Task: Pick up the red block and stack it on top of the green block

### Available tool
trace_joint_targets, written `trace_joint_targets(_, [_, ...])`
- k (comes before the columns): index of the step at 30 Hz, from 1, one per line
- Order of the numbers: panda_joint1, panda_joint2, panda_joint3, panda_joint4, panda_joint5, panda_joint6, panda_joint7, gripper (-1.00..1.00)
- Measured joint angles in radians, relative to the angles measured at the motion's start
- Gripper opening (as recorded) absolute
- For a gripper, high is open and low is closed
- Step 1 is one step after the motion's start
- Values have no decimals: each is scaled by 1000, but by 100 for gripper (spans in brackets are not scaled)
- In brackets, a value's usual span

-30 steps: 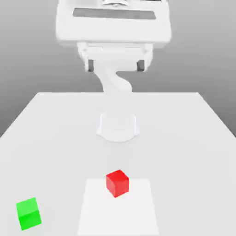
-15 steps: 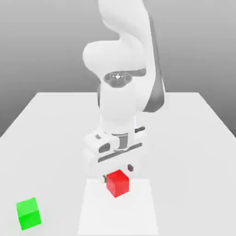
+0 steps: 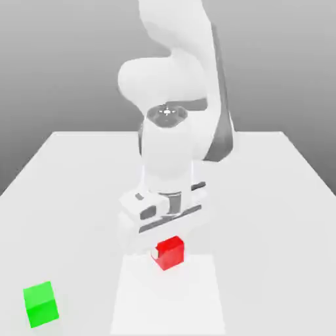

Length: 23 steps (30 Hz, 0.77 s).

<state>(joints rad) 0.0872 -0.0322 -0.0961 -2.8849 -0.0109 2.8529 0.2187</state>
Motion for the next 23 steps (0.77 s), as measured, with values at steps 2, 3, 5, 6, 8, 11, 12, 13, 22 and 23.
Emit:
trace_joint_targets(2, [-33, -12, -19, 32, -3, -49, -17, -100])
trace_joint_targets(3, [-55, 0, -32, 61, 1, -70, -36, -100])
trace_joint_targets(5, [-108, 35, -50, 129, 15, -111, -82, -100])
trace_joint_targets(6, [-133, 53, -59, 164, 22, -130, -106, -100])
trace_joint_targets(8, [-182, 91, -78, 235, 37, -168, -154, -100])
trace_joint_targets(11, [-248, 143, -101, 342, 57, -222, -225, -100])
trace_joint_targets(12, [-266, 159, -110, 378, 65, -239, -250, -100])
trace_joint_targets(13, [-285, 175, -120, 413, 72, -256, -274, -100])
trace_joint_targets(22, [-358, 361, -101, 503, 160, -154, -381, 100])
trace_joint_targets(23, [-358, 361, -101, 503, 160, -154, -381, 100])
